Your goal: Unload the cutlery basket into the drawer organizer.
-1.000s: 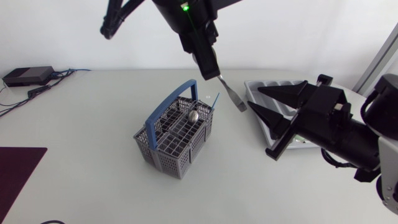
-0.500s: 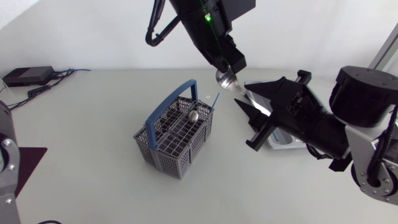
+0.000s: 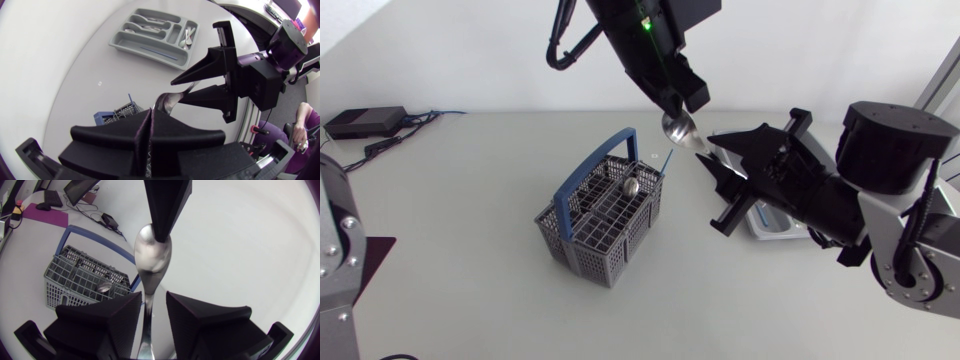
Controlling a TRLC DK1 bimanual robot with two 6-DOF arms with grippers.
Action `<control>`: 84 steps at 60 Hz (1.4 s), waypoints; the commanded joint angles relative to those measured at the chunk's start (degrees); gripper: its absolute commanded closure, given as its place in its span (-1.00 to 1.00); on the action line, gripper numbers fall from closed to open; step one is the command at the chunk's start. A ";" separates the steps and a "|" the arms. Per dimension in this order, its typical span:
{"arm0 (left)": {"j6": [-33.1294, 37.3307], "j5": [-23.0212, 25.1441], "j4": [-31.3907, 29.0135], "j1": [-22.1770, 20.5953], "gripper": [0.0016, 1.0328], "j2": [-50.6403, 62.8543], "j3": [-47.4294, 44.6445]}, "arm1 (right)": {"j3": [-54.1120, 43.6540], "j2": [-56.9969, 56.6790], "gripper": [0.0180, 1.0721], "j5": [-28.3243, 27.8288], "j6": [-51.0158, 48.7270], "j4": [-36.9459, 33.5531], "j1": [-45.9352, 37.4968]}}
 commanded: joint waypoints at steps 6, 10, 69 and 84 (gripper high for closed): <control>-1.15 0.89 -0.75 0.62 0.88 1.26 1.84 | 1.52 1.05 0.56 0.82 -1.34 1.18 0.13; -1.15 0.98 -0.75 0.62 0.88 1.26 1.93 | 1.43 1.31 0.65 0.82 -1.52 1.18 0.13; -3.17 2.38 -0.66 1.94 -0.90 3.98 11.86 | -3.23 -1.06 0.89 0.47 -1.16 1.18 0.83; -2.91 0.19 -0.22 5.63 -0.92 7.06 24.69 | -2.97 -1.76 0.89 -8.14 0.95 -0.93 -13.32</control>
